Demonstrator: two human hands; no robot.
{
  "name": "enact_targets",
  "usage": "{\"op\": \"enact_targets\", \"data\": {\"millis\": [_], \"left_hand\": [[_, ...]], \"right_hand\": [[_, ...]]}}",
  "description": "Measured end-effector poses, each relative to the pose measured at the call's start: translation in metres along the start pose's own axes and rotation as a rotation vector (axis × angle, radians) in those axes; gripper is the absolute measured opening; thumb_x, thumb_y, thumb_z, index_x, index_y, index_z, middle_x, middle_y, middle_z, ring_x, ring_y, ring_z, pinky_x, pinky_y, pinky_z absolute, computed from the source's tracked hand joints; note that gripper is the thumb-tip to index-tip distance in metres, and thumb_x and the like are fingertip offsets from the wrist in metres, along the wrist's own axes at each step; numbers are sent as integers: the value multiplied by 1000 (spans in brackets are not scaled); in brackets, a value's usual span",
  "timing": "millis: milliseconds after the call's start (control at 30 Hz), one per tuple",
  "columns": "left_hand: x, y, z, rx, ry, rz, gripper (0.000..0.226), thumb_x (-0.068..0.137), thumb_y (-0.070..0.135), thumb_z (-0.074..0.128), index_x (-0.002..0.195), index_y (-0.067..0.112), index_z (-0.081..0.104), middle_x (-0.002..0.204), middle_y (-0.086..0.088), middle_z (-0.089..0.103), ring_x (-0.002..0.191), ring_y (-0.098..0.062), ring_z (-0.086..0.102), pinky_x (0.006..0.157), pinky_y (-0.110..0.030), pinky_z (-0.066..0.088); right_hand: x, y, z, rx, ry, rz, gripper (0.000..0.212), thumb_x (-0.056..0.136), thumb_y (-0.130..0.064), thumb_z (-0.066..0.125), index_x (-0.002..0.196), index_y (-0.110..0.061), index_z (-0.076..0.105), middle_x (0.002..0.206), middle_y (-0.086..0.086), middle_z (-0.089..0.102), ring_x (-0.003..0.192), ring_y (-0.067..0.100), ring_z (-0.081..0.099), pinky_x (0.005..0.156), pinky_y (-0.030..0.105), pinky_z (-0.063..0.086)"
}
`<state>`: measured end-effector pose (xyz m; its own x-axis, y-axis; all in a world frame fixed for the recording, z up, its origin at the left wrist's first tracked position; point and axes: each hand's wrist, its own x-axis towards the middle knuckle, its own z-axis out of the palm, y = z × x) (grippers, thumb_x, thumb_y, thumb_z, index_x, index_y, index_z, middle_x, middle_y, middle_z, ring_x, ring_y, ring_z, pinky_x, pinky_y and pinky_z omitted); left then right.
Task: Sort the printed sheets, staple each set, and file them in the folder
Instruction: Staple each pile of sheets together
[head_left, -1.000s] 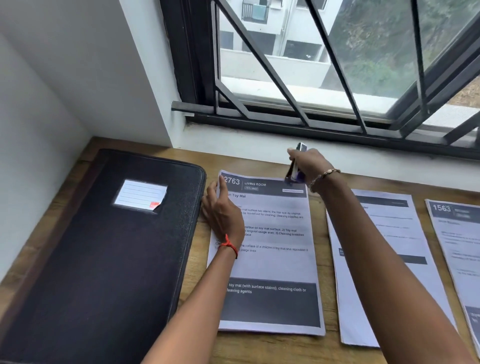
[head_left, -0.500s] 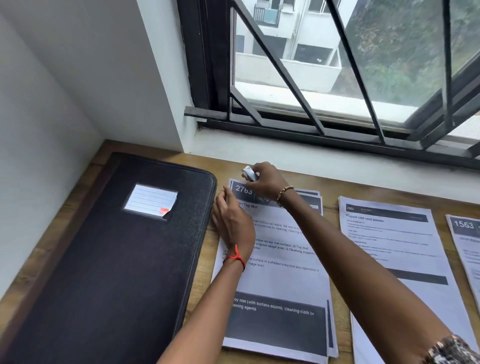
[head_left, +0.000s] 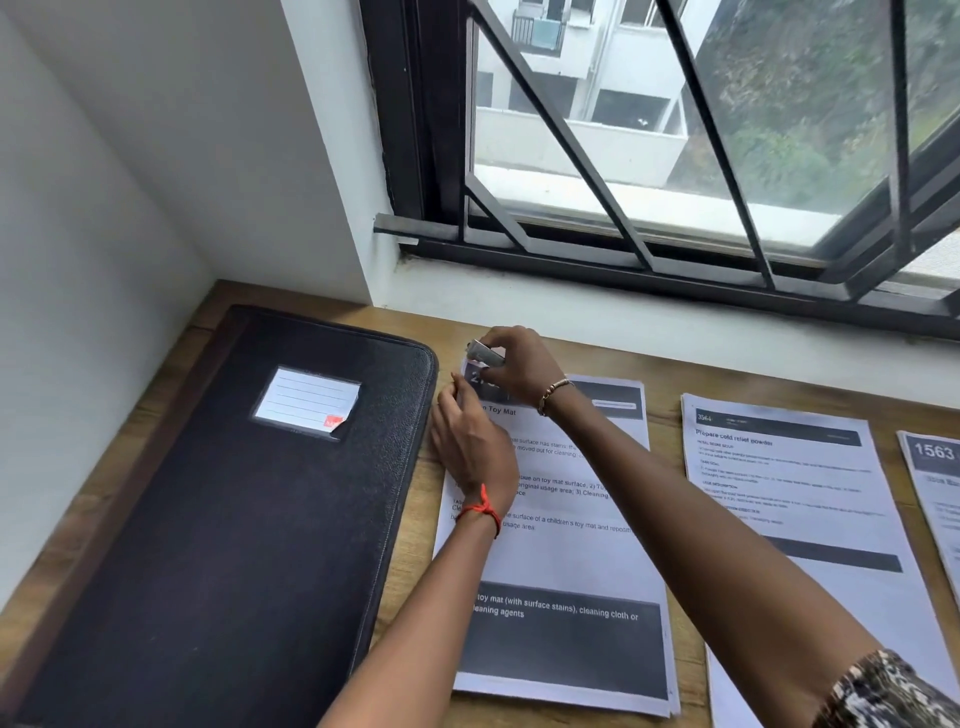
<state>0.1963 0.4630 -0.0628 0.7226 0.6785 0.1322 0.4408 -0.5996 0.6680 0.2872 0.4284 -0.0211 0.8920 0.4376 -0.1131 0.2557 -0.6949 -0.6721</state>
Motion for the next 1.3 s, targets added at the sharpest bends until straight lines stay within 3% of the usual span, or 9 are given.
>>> {"op": "enact_targets", "data": {"millis": [233, 367, 500, 700, 967, 1300], "left_hand": [[0, -1, 3, 28, 62, 32, 45, 78, -6, 41, 119, -2, 58, 109, -17, 64, 95, -34, 62, 81, -43, 51], [0, 1, 3, 45, 27, 12, 49, 75, -13, 55, 123, -2, 56, 113, -18, 62, 100, -34, 60, 85, -41, 48], [0, 4, 3, 41, -13, -28, 51, 77, -12, 52, 127, -2, 52, 117, -19, 59, 105, -34, 56, 87, -41, 44], [1, 7, 1, 30, -34, -60, 54, 82, -11, 46, 134, -1, 44, 126, -19, 53, 115, -33, 49, 93, -40, 38], [0, 9, -2, 7, -41, -66, 55, 82, -9, 44, 136, 3, 43, 133, -15, 49, 119, -32, 45, 95, -40, 34], [2, 9, 1, 7, -36, -42, 55, 84, -10, 46, 137, 5, 43, 137, -12, 46, 124, -29, 43, 100, -40, 37]], "right_hand": [[5, -3, 2, -35, -14, 7, 21, 75, -9, 70, 96, -7, 71, 103, 10, 69, 95, 26, 61, 81, 35, 50], [10, 1, 1, -105, -42, 125, 18, 81, -10, 64, 92, 3, 68, 94, 19, 68, 84, 29, 61, 72, 34, 49], [13, 3, -2, -63, -99, 135, 19, 81, -11, 66, 92, 5, 69, 93, 21, 69, 82, 29, 63, 72, 36, 51], [13, 1, -4, -11, -96, 128, 20, 78, -8, 69, 97, 0, 71, 96, 18, 70, 76, 18, 58, 63, 25, 47], [14, 1, -5, -27, -107, 124, 19, 80, -8, 65, 94, 4, 70, 94, 24, 69, 75, 24, 58, 69, 35, 50], [14, -2, -12, -7, -190, 136, 22, 83, -13, 64, 98, 4, 68, 89, 17, 64, 75, 19, 53, 53, 19, 38]]}}
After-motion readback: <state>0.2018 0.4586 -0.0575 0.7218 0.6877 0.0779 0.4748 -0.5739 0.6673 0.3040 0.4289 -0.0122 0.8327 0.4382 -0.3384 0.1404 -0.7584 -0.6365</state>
